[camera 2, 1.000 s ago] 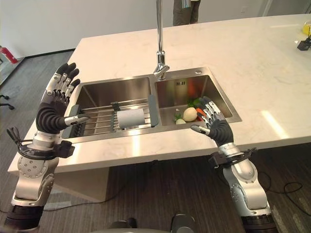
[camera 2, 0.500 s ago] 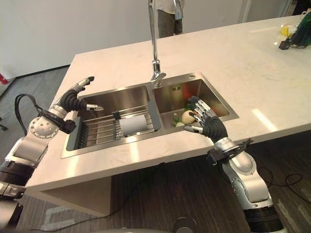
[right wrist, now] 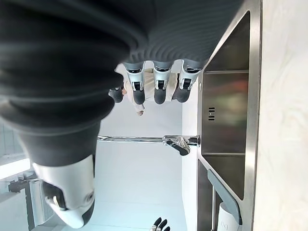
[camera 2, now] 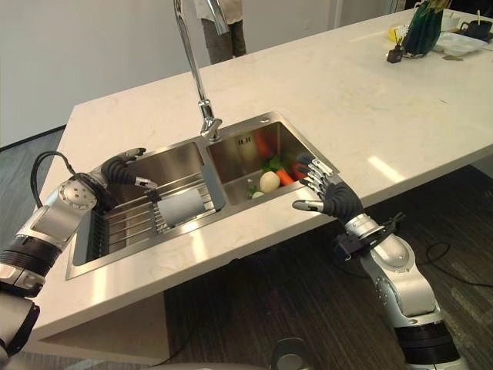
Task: Place the dishes in the dishwasher.
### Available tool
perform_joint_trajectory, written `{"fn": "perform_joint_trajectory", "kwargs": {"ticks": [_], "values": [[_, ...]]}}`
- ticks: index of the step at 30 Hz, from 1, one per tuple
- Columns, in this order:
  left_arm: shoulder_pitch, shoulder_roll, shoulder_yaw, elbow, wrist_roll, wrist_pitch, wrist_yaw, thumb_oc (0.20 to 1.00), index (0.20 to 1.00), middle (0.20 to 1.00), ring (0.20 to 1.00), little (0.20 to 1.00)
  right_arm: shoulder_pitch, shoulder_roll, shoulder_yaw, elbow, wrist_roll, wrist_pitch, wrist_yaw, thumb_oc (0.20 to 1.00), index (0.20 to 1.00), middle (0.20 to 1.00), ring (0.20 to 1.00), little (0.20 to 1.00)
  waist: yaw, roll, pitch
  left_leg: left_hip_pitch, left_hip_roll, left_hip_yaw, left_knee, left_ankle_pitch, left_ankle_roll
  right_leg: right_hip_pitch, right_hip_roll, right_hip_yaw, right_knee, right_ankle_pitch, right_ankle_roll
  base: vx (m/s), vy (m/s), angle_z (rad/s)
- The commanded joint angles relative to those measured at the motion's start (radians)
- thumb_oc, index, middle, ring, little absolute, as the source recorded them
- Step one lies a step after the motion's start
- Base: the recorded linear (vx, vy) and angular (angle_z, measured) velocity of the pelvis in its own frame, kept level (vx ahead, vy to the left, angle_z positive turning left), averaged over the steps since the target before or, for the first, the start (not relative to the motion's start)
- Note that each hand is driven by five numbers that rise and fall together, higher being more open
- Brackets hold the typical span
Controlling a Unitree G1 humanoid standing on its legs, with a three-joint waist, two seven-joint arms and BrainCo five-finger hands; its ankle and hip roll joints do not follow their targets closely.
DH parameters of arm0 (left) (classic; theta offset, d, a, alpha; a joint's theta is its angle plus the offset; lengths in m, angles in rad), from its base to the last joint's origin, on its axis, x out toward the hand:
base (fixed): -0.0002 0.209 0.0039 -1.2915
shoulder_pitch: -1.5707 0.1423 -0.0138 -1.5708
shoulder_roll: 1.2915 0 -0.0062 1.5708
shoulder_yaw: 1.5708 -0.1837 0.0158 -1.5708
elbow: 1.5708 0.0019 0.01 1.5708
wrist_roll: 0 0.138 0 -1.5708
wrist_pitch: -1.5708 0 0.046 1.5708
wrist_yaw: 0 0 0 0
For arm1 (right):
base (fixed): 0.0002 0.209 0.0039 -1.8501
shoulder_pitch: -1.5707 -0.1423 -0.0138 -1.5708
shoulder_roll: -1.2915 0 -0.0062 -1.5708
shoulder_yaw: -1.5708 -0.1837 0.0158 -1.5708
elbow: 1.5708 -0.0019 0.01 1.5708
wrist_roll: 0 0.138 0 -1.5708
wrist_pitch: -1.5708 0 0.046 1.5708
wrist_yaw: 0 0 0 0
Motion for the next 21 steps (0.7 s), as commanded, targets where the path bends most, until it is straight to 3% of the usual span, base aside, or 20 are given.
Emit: {"fn": "perform_joint_trajectory", "kwargs": {"ticks": [1, 21], "values": [[-0.102, 0.016, 0.014, 0.029, 0.058, 0.007, -0.007, 1.000, 1.000, 1.000, 1.000, 1.000, -0.070, -0.019, -0.040, -0.037, 0.024, -0.039, 0.012, 1.000, 1.000, 1.000, 1.000, 1.000, 0.002, -0.014, -0.015, -0.067, 0.015, -0.027, 0.092, -0.043, -0.006, 0.068, 0.000, -0.053, -0.050, -0.004, 0.049, 0.00, 0.014, -0.07], [-0.095, -0.081, -0.038, 0.204, 0.266, 0.021, -0.050, 1.000, 1.000, 1.000, 1.000, 1.000, -0.055, 0.008, -0.033, -0.047, 0.006, -0.056, 0.028, 1.000, 1.000, 1.000, 1.000, 1.000, -0.033, -0.028, -0.015, -0.056, 0.016, -0.001, 0.092, -0.051, 0.006, 0.055, 0.015, -0.020, -0.050, 0.006, 0.051, 0.00, -0.001, -0.04]]}}
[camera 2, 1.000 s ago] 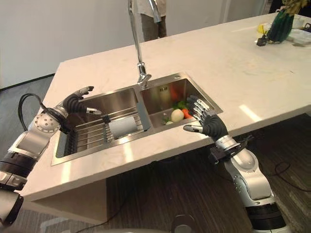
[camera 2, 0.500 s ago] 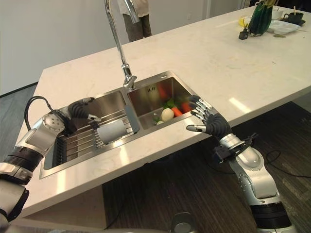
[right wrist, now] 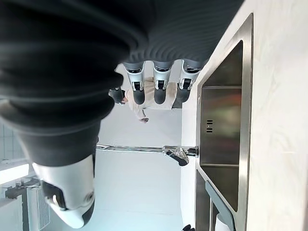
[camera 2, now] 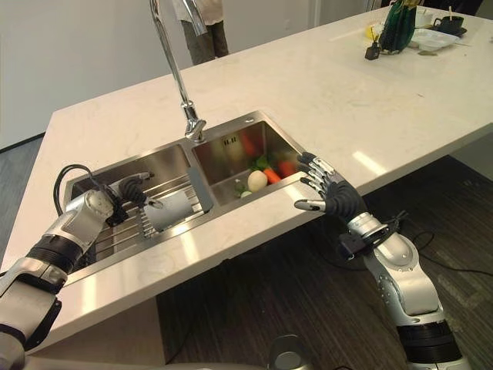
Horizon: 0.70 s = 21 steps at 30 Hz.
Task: Place the dishes in the dishwasher.
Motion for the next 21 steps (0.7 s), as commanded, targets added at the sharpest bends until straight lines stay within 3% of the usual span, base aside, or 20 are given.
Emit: {"fn": "perform_joint_trajectory", "kwargs": {"ticks": [1, 21], "values": [[-0.072, 0.024, 0.001, 0.037, 0.074, -0.006, 0.017, 1.000, 1.000, 1.000, 1.000, 1.000, -0.054, 0.010, -0.021, -0.045, 0.005, -0.057, 0.003, 1.000, 1.000, 1.000, 1.000, 1.000, -0.005, -0.016, -0.024, -0.058, 0.005, -0.028, 0.095, -0.051, 0.011, 0.069, -0.006, -0.049, -0.052, 0.005, 0.053, 0.00, -0.007, -0.03], [-0.065, -0.017, -0.008, 0.150, 0.143, -0.028, 0.021, 1.000, 1.000, 1.000, 1.000, 1.000, -0.053, 0.007, -0.020, -0.069, 0.005, -0.050, 0.005, 1.000, 1.000, 1.000, 1.000, 1.000, -0.031, -0.017, -0.019, -0.040, 0.003, -0.011, 0.095, -0.065, 0.018, 0.069, 0.002, -0.029, -0.052, 0.004, 0.056, 0.00, 0.001, -0.03]]}}
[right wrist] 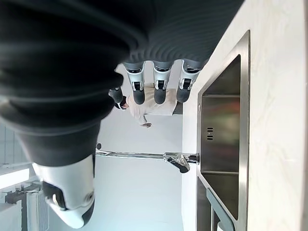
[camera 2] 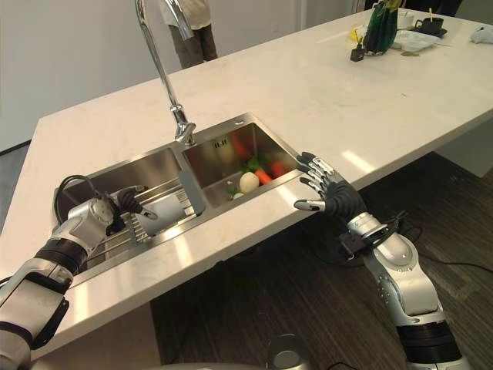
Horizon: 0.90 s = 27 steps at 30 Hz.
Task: Place the dishes in the dishwasher.
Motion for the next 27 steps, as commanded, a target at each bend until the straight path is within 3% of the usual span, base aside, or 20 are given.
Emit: {"fn": "perform_joint_trajectory", "kwargs": {"ticks": [1, 27], "values": [[-0.065, 0.011, -0.008, 0.035, 0.072, -0.021, 0.023, 1.000, 1.000, 1.000, 1.000, 1.000, -0.056, 0.004, -0.022, -0.067, 0.008, -0.046, 0.005, 1.000, 1.000, 1.000, 1.000, 1.000, -0.013, -0.017, -0.020, -0.073, 0.002, -0.036, 0.123, -0.069, 0.025, 0.065, -0.007, -0.047, -0.048, 0.005, 0.055, 0.00, -0.006, -0.07], [-0.067, -0.025, -0.021, 0.165, 0.132, -0.009, 0.066, 1.000, 1.000, 1.000, 1.000, 1.000, -0.057, 0.007, -0.023, -0.096, 0.010, -0.044, 0.018, 1.000, 1.000, 1.000, 1.000, 1.000, -0.035, -0.025, -0.021, -0.068, 0.005, -0.018, 0.123, -0.075, 0.031, 0.052, 0.003, -0.027, -0.048, 0.011, 0.054, 0.00, 0.000, -0.01]]}}
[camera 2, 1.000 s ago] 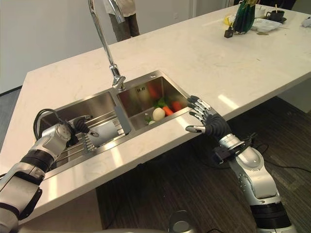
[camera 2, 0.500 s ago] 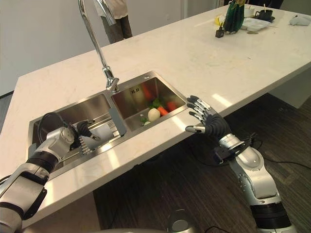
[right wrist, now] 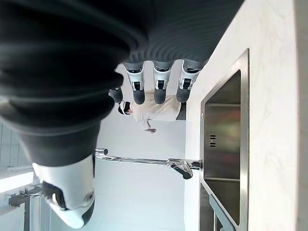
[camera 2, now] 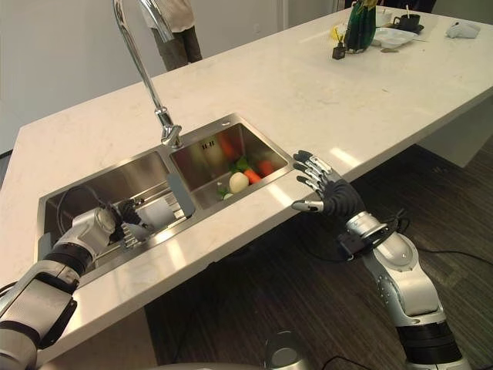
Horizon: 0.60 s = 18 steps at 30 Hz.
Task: Place the dishes in the dishwasher.
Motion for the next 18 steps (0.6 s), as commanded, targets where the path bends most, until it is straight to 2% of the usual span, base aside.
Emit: {"fn": "perform_joint_trajectory", "kwargs": {"ticks": [1, 18], "values": [[-0.064, 0.022, -0.015, 0.031, 0.056, 0.002, 0.048, 1.000, 1.000, 1.000, 1.000, 1.000, -0.057, 0.008, -0.022, -0.068, 0.009, -0.044, 0.000, 1.000, 1.000, 1.000, 1.000, 1.000, -0.002, -0.025, -0.021, -0.071, 0.000, -0.038, 0.124, -0.075, 0.031, 0.056, -0.006, -0.043, -0.049, 0.007, 0.060, 0.00, 0.000, 0.00], [-0.086, 0.017, -0.038, 0.097, 0.085, -0.007, 0.071, 1.000, 1.000, 1.000, 1.000, 1.000, -0.069, 0.012, -0.007, -0.086, 0.020, -0.035, -0.017, 1.000, 1.000, 1.000, 1.000, 1.000, -0.008, -0.034, -0.023, -0.071, -0.003, -0.036, 0.124, -0.080, 0.038, 0.052, 0.003, -0.028, -0.049, 0.012, 0.060, 0.00, 0.000, 0.00]]}}
